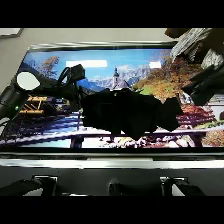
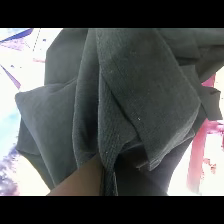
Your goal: Fold the clothes and pants, and hang the long-sleeved shirts on hangers.
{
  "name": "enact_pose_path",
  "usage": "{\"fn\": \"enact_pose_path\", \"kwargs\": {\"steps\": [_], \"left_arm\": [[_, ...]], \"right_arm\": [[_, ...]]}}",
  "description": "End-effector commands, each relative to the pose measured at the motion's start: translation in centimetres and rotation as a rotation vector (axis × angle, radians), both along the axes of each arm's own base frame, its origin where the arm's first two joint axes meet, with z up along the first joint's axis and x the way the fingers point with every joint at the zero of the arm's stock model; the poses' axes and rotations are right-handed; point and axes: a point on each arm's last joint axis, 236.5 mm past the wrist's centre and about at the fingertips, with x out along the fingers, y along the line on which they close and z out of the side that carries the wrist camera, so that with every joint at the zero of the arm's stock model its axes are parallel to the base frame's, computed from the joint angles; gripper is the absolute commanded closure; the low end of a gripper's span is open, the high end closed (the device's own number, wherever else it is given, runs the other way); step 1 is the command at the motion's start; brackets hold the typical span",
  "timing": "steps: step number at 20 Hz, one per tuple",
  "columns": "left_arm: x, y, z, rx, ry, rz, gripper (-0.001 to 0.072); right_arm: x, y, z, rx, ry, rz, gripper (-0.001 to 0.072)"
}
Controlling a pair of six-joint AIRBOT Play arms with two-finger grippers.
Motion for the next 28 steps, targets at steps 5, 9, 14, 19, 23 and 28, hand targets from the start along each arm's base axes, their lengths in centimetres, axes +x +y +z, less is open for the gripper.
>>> {"fn": "enact_pose_path", "kwargs": {"steps": [5, 9, 14, 19, 23, 28], "left_arm": [[-0.8, -0.7, 2.9, -0.071, -0.037, -0.002, 0.0695], [-1.6, -0.7, 5.0, -0.099, -0.074, -0.005, 0.0694], [-2.2, -1.2, 6.3, -0.138, -0.082, -0.01, 0.0694], [-2.1, -1.5, 6.6, -0.153, -0.089, -0.008, 0.0694], [-1.7, -1.5, 6.9, -0.16, -0.105, 0.005, 0.0694], [-1.7, -1.5, 6.9, -0.16, -0.105, 0.005, 0.0694]], "right_arm": [[2.9, -0.4, -6.4, 0.117, 0.15, 0.235, 0.021], [4.2, -0.2, -8.6, 0.125, 0.164, 0.323, 0.0209], [6.0, 0.8, -9.9, 0.223, 0.17, 0.342, 0.021], [6.9, 2.3, -10.6, 0.278, 0.154, 0.406, 0.0226], [7.7, 4.9, -12.6, 0.238, 0.18, 0.456, 0.0226], [7.2, 6.0, -13.9, 0.226, 0.225, 0.492, 0.0372]]}}
